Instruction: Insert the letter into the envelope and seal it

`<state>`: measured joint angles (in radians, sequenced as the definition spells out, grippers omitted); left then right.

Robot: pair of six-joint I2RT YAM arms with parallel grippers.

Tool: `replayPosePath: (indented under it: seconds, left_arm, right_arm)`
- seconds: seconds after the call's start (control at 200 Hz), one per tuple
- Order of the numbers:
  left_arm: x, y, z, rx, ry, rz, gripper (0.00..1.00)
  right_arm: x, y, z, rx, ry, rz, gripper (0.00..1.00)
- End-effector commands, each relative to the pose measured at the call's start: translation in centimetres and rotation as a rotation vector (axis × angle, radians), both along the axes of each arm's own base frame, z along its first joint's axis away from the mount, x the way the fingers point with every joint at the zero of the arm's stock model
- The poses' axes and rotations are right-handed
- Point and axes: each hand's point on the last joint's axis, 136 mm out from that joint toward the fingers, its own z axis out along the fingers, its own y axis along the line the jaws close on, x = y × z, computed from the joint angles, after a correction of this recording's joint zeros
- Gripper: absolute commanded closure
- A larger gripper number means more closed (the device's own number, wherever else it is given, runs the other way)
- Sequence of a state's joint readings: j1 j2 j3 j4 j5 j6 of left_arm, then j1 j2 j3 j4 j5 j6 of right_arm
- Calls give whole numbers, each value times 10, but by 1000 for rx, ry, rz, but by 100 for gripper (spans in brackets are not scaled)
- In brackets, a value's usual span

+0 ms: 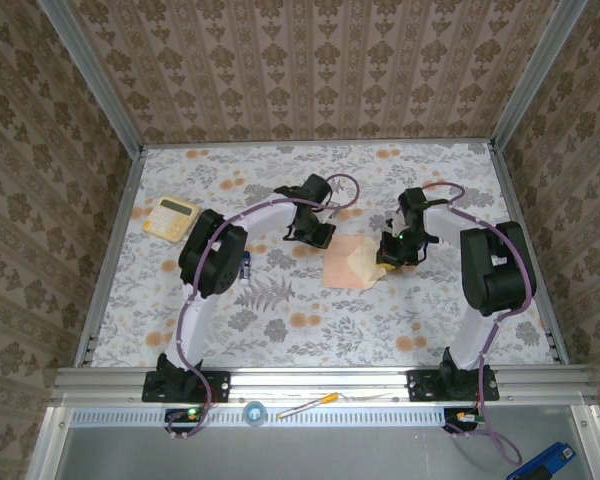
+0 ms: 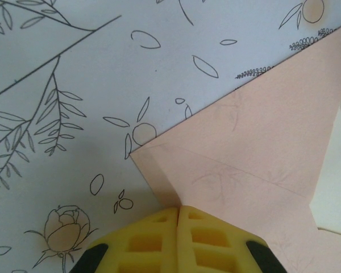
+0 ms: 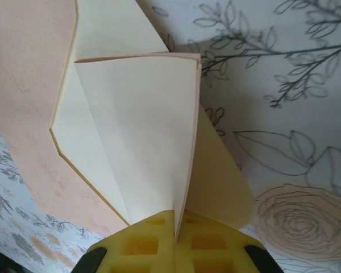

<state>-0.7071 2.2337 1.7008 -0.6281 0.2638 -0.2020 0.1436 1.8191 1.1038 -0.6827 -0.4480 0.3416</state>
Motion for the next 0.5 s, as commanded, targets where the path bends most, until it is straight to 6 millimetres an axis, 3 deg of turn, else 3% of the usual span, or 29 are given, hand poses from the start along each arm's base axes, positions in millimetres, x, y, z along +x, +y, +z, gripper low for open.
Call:
replayPosePath:
  seconds: [0.0,0.495]
  left_arm:
    - [-27,30,-40,166,101,15,100]
    - [-31,29,-45,169,110,14,100]
  right_arm:
    - [-2,4,-3,-23,6,-12,100]
    - [7,26,-8,43,7,-63,100]
